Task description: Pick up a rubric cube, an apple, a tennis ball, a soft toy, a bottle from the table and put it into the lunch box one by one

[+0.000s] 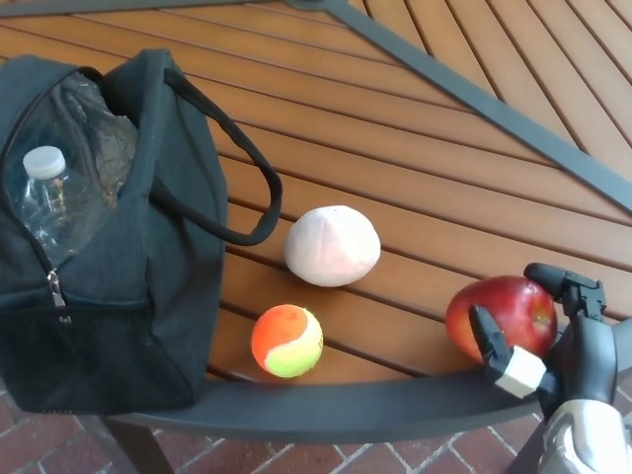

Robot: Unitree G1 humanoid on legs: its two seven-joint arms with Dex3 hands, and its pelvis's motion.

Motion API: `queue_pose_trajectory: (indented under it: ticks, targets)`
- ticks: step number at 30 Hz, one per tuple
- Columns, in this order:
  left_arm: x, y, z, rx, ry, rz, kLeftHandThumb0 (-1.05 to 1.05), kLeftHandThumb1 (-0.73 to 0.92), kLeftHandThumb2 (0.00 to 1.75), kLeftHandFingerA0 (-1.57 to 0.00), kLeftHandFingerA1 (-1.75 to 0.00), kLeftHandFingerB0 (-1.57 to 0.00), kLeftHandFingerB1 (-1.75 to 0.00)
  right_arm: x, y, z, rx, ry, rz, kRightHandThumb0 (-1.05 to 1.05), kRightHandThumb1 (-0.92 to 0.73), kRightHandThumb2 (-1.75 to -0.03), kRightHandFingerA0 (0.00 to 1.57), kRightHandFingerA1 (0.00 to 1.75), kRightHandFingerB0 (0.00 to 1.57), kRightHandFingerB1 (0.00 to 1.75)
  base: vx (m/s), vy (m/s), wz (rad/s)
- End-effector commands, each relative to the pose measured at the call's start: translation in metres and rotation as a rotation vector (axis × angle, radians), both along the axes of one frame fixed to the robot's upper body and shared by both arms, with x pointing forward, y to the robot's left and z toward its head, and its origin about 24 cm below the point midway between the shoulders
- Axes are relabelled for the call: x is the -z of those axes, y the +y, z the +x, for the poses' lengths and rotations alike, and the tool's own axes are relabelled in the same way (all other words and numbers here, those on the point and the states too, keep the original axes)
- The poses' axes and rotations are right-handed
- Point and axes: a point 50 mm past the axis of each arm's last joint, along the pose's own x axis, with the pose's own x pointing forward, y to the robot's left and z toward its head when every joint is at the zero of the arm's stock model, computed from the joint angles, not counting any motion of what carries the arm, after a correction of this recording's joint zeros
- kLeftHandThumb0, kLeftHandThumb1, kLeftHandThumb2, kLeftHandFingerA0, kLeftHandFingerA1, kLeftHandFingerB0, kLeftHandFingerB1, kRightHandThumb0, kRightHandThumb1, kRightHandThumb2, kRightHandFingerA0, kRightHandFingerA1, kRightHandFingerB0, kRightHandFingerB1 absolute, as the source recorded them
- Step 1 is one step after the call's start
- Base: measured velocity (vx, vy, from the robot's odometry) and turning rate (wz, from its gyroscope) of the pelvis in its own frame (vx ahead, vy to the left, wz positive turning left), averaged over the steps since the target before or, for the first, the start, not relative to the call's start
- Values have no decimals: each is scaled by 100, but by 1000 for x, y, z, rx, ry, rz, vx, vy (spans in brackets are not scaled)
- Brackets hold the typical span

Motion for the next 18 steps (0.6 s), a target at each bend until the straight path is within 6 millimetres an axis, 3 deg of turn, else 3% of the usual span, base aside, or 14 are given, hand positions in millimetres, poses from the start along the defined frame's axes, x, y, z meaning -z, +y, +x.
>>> queue_pose_trajectory:
  ticks: [1,4,5,11,12,18]
  targets:
    - [2,-4,-26,17,35,-6,-10,55,110,-104,-104,-95,-99,-36,98,9,258,135,1151,-42,-90,-68,102,175,68,165,0,0,0]
    - [2,-2,-29,7,38,-14,-10,55,110,-104,-104,-95,-99,-39,102,10,269,148,1200,-42,-90,-68,102,175,68,165,0,0,0]
    - [2,-2,-30,6,41,-11,-14,62,92,-102,-109,-96,-103,-42,105,11,259,145,1240,-42,-90,-67,101,175,63,167,0,0,0]
    - [2,0,-34,-3,52,-2,-15,54,101,-105,-106,-97,-103,-53,116,11,238,102,1457,-41,-88,-67,105,175,69,167,0,0,0]
    - [2,1,-33,-14,48,-6,-11,63,90,-99,-110,-93,-107,-57,118,11,217,85,1477,-45,-90,-68,106,175,69,171,0,0,0]
    - [1,4,-32,-73,24,-24,-9,66,88,-99,-112,-93,-106,-58,128,7,193,95,1550,-47,-88,-68,104,175,68,163,0,0,0]
